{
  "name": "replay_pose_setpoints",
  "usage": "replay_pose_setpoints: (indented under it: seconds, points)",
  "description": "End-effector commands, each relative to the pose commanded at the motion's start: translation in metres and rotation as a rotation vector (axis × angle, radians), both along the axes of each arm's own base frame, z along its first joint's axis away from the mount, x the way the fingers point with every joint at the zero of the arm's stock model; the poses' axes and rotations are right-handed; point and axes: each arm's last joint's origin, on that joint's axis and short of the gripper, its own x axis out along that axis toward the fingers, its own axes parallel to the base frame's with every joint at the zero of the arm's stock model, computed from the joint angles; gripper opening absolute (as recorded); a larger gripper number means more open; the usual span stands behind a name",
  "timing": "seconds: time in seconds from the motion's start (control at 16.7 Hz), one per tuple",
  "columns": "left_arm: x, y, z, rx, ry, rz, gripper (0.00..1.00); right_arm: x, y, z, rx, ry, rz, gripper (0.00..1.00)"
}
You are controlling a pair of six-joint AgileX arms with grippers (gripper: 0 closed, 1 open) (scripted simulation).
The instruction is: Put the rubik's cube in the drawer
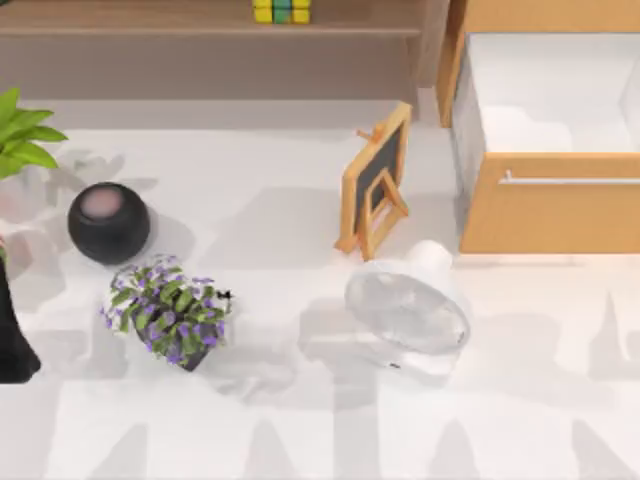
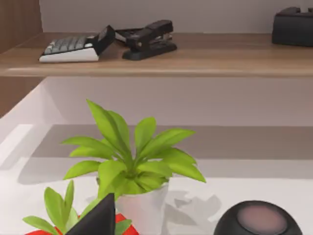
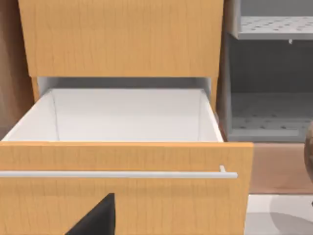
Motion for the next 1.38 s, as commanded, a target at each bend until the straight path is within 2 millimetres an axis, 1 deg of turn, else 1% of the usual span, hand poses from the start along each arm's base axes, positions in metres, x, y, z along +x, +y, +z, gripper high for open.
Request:
replay_pose_setpoints:
  seconds: [0.18,0.3,0.42,0.54,0.66,0.78,0.9,0.96,1.08,1.14,1.2,1.26,1.38]
  points:
    - [0.0,0.0,0.0,0.0,0.0,0.0,1.0,0.0,0.001,0.003,0.0,-0.006,0.003,1.0]
    - [0.0,0.0,0.0,0.0,0.0,0.0,1.0,0.001,0.003,0.017,0.001,-0.035,0.017,1.0]
    - [0.0,0.0,0.0,0.0,0.0,0.0,1.0,0.004,0.008,0.042,0.002,-0.08,0.039,1.0]
    - [0.0,0.0,0.0,0.0,0.0,0.0,1.0,0.011,0.015,0.075,0.008,-0.132,0.065,1.0]
    - [0.0,0.0,0.0,0.0,0.0,0.0,1.0,0.025,0.026,0.111,0.018,-0.181,0.092,1.0]
    - [0.0,0.0,0.0,0.0,0.0,0.0,1.0,0.049,0.044,0.145,0.034,-0.216,0.115,1.0]
    - [0.0,0.0,0.0,0.0,0.0,0.0,1.0,0.081,0.07,0.173,0.051,-0.232,0.132,1.0]
    - [0.0,0.0,0.0,0.0,0.0,0.0,1.0,0.1,0.087,0.182,0.059,-0.233,0.138,1.0]
    - [0.0,0.0,0.0,0.0,0.0,0.0,1.0,0.141,0.128,0.191,0.072,-0.225,0.14,1.0]
    - [0.0,0.0,0.0,0.0,0.0,0.0,1.0,0.161,0.151,0.19,0.077,-0.215,0.137,1.0]
    - [0.0,0.0,0.0,0.0,0.0,0.0,1.0,0.181,0.175,0.185,0.079,-0.201,0.132,1.0]
    - [0.0,0.0,0.0,0.0,0.0,0.0,1.0,0.2,0.2,0.176,0.079,-0.184,0.123,1.0]
    - [0.0,0.0,0.0,0.0,0.0,0.0,1.0,0.233,0.249,0.147,0.072,-0.144,0.1,1.0]
